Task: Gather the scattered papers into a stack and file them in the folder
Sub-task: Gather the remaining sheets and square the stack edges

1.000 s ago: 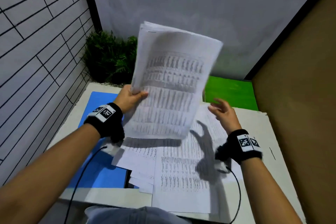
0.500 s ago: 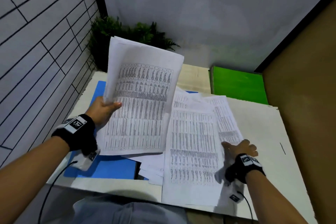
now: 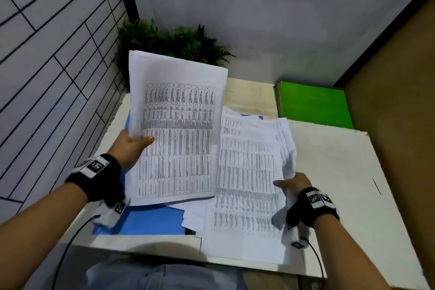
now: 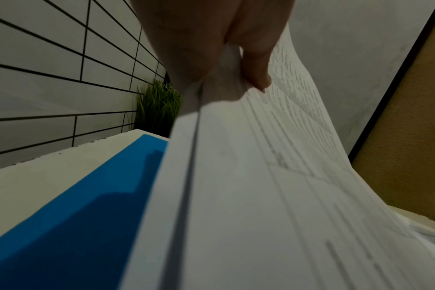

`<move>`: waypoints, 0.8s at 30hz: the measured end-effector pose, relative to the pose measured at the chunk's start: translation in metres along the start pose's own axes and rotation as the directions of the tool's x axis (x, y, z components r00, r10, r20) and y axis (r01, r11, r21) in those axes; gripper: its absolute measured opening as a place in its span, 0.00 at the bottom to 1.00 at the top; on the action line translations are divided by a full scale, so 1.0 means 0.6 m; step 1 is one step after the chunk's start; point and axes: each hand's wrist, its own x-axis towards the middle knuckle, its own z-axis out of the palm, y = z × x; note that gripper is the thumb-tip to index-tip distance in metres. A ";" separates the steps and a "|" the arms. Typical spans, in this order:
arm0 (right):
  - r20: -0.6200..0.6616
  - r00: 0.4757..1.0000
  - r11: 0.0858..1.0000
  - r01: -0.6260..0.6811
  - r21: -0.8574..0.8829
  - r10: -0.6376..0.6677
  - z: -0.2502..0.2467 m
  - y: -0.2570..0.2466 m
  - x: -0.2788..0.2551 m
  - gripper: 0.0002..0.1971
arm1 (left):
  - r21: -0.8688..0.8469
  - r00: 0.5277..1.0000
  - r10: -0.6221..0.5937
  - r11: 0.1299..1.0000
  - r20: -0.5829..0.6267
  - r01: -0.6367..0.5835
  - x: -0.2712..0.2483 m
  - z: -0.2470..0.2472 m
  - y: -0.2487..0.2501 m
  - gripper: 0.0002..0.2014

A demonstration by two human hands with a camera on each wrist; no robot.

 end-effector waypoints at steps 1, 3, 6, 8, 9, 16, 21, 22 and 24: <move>0.016 1.000 0.999 -0.004 0.034 0.003 0.006 -0.005 -0.004 0.24 | -0.002 1.000 0.000 1.000 0.005 0.000 0.005 -0.002 -0.004 0.03; 0.048 0.999 0.997 -0.029 0.073 0.026 0.015 -0.009 -0.009 0.29 | -0.046 0.999 -0.026 0.999 0.034 0.028 0.018 -0.010 -0.016 0.08; 0.064 0.998 0.990 0.003 0.138 -0.012 0.035 -0.014 -0.024 0.22 | -0.087 0.997 -0.051 0.995 0.049 0.055 0.019 -0.020 -0.020 0.18; 0.069 0.997 0.992 0.013 0.127 -0.022 0.054 -0.013 -0.030 0.18 | -0.104 0.997 -0.048 0.993 0.053 0.054 0.023 -0.027 -0.031 0.23; 0.046 0.998 0.990 0.027 0.137 -0.034 0.062 -0.014 -0.033 0.15 | -0.101 0.998 -0.037 0.994 0.056 0.043 0.027 -0.031 -0.041 0.27; -0.253 0.954 0.964 0.205 0.169 -0.159 0.033 -0.018 -0.066 0.14 | -0.048 1.000 -0.017 0.999 0.005 0.018 0.015 -0.047 -0.038 0.19; -0.346 0.901 0.950 0.303 0.075 -0.261 -0.010 -0.008 -0.079 0.11 | -0.060 0.999 -0.026 0.998 -0.025 0.024 0.016 -0.054 -0.059 0.20; -0.348 0.898 0.949 0.310 0.062 -0.271 -0.017 -0.007 -0.081 0.11 | -0.064 0.999 -0.027 0.998 -0.024 0.026 0.009 -0.051 -0.055 0.18; -0.380 0.883 0.945 0.322 0.061 -0.276 -0.035 -0.006 -0.088 0.12 | -0.058 0.999 -0.033 0.998 0.003 0.033 -0.006 -0.041 -0.044 0.13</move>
